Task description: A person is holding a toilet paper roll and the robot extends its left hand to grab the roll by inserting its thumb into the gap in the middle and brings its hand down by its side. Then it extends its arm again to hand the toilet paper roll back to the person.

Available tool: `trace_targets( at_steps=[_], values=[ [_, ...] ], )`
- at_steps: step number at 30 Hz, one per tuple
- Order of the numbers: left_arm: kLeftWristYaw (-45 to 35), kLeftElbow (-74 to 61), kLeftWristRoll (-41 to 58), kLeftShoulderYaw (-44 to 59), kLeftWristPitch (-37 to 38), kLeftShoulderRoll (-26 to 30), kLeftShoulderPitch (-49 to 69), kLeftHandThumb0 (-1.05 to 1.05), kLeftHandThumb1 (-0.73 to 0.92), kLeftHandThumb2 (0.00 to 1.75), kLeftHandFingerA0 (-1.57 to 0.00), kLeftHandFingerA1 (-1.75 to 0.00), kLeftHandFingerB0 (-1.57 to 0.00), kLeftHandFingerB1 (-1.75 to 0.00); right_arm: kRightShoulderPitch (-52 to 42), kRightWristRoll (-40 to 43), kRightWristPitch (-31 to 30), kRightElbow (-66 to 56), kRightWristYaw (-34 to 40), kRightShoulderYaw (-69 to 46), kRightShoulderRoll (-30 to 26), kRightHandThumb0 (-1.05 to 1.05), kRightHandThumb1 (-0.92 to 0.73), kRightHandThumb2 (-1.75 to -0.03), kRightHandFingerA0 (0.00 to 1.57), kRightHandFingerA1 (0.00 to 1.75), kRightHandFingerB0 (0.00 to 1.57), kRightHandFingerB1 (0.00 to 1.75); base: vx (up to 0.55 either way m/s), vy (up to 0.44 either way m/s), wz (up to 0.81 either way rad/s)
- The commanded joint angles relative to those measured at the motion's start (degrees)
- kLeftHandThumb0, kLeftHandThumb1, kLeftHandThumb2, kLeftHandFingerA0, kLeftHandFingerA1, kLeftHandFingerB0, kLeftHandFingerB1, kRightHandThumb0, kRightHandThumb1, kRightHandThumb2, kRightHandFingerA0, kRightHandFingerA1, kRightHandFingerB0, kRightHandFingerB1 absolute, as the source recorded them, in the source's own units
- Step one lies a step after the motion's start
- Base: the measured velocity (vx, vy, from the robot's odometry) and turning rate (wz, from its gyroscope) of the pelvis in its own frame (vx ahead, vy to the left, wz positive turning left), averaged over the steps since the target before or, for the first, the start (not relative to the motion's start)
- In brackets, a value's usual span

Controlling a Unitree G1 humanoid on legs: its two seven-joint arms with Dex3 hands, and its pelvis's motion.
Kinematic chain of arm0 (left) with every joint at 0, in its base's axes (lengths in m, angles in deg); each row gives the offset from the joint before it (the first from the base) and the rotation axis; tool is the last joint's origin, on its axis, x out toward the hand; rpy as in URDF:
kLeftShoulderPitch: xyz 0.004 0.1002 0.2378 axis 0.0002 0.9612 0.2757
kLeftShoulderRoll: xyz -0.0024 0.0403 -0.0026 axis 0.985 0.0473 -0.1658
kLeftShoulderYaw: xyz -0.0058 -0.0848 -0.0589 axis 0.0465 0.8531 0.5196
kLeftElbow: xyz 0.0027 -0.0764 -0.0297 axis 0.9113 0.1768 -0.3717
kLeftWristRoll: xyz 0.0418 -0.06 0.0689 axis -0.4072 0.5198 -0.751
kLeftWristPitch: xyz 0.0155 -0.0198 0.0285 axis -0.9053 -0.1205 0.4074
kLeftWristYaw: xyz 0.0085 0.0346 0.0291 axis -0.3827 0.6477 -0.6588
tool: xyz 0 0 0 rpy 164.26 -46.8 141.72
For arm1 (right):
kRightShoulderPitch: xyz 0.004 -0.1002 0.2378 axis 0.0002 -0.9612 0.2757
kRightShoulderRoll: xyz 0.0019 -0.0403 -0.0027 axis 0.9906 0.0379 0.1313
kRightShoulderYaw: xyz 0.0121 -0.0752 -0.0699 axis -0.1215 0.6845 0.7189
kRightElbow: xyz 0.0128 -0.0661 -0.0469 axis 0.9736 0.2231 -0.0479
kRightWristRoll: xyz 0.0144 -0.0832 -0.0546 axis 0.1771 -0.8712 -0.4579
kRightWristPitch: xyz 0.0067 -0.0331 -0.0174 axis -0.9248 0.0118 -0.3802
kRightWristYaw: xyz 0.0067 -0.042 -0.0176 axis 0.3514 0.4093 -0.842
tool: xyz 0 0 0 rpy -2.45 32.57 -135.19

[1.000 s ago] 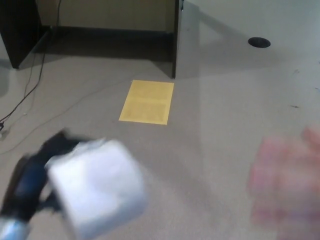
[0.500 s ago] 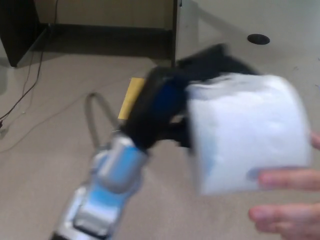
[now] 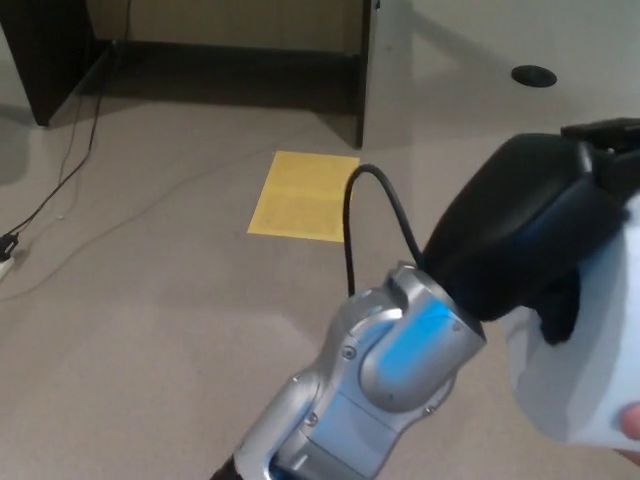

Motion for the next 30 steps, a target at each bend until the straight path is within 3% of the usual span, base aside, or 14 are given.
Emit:
trace_targets(
  at_steps=[1,2,3,8,10,11,15,19,23,24,25,27,28,30],
  values=[
    [-1.79,-1.64,-1.85,-2.86,-2.73,-1.12,0.29,-0.17,0.62,0.58,-0.89,-0.8,-0.71,-0.45,0.22,-0.18,0.1,-0.07,-0.7,0.0,-0.46,-0.37,-0.69,-0.6,0.68,0.54,0.52,0.43,0.0,0.0,0.0],
    [-1.86,-1.91,-1.79,-2.9,-3.17,-1.03,0.67,-0.17,0.62,0.58,-0.89,-0.8,-0.71,-0.45,0.25,-0.29,-0.04,-0.13,-0.7,0.11,-0.48,-0.37,-0.69,-0.6,0.68,0.54,0.52,0.43,0.0,0.0,0.0],
    [-4.43,-3.54,-3.1,-2.78,-5.38,0.78,0.11,-0.27,0.3,0.85,0.0,-0.49,0.0,-0.47,0.81,0.3,-0.52,-0.09,-0.94,-0.43,-0.18,-0.37,-0.68,-0.6,0.69,0.56,0.52,0.43,0.0,0.0,0.0],
    [-9.48,-6.66,-1.21,-2.25,-9.0,3.6,-0.24,-0.62,0.37,0.77,0.0,-0.1,0.0,-0.13,0.56,-0.11,0.17,-0.14,-0.7,-0.41,-0.87,-0.39,-0.68,-0.61,0.7,0.56,0.53,0.43,0.0,0.0,0.0],
    [-10.62,-7.33,-0.1,-1.43,-9.73,4.28,-0.4,-0.66,0.44,0.54,0.0,-0.16,0.0,-0.13,0.63,0.13,0.2,0.05,-0.8,-0.68,-0.9,-0.4,-0.67,-0.6,0.69,0.55,0.53,0.43,0.0,0.0,0.0],
    [-11.51,-7.97,0.81,-0.7,-10.04,4.92,-0.36,-0.62,0.37,0.78,0.0,-0.11,0.0,-0.15,0.82,0.19,-0.47,0.19,-0.97,-0.77,-0.8,-0.4,-0.67,-0.6,0.7,0.55,0.52,0.42,0.0,0.0,0.0],
    [-15.84,-10.26,4.52,2.7,-11.22,8.51,-0.44,-0.66,0.42,0.54,0.0,-0.22,0.0,-0.15,1.18,-0.08,-0.75,0.16,-0.37,-0.79,-0.69,-0.4,-0.66,-0.6,0.73,0.6,0.54,0.43,0.0,0.0,0.0],
    [-20.22,-12.97,8.1,6.53,-13.34,13.0,0.42,-0.57,0.35,0.78,-0.01,-0.29,0.0,-0.21,0.94,-0.59,-0.3,0.19,0.19,-0.35,-0.82,-0.39,-0.67,-0.6,0.73,0.64,0.53,0.44,0.0,0.0,0.0],
    [-22.85,-14.21,12.2,10.19,-13.16,17.01,1.44,-0.61,0.41,0.54,-0.1,-0.31,-0.1,-0.26,0.91,-0.06,-0.03,0.17,-0.15,-0.82,-0.77,-0.4,-0.67,-0.6,0.72,0.65,0.53,0.44,0.0,0.0,0.0],
    [-23.57,-14.46,13.68,11.42,-12.92,18.21,1.95,-0.5,0.34,0.76,0.0,-0.4,-0.09,-0.39,0.98,-0.08,-0.19,0.21,-0.13,-0.82,-0.71,-0.4,-0.66,-0.6,0.73,0.64,0.53,0.44,0.0,0.0,0.0],
    [-24.22,-14.81,14.95,12.68,-12.6,19.44,2.64,-0.58,0.4,0.53,-0.12,-0.32,-0.13,-0.27,1.05,-0.25,-0.38,0.23,-0.03,-0.69,-0.66,-0.39,-0.67,-0.6,0.72,0.61,0.54,0.44,0.0,0.0,0.0],
    [-25.36,-16.06,16.44,14.85,-12.88,21.85,3.81,-0.31,0.13,0.77,-0.02,-0.5,0.0,-0.47,1.1,-0.49,-0.68,0.31,0.16,-0.46,-0.55,-0.39,-0.66,-0.6,0.73,0.61,0.54,0.43,0.0,0.0,0.0],
    [-26.0,-17.04,17.41,15.97,-13.34,22.95,4.65,-0.6,0.37,0.65,-0.09,-0.37,-0.09,-0.33,0.98,-0.4,-0.57,0.26,0.09,-0.49,-0.44,-0.39,-0.66,-0.6,0.73,0.65,0.55,0.44,0.0,0.0,0.0],
    [-26.85,-18.28,19.71,18.29,-13.74,24.75,6.41,-0.55,0.39,0.53,-0.11,-0.31,-0.14,-0.27,0.87,-0.42,-0.24,0.17,0.13,-0.46,-0.41,-0.39,-0.66,-0.6,0.74,0.64,0.55,0.44,0.0,0.0,0.0]
  ],
)
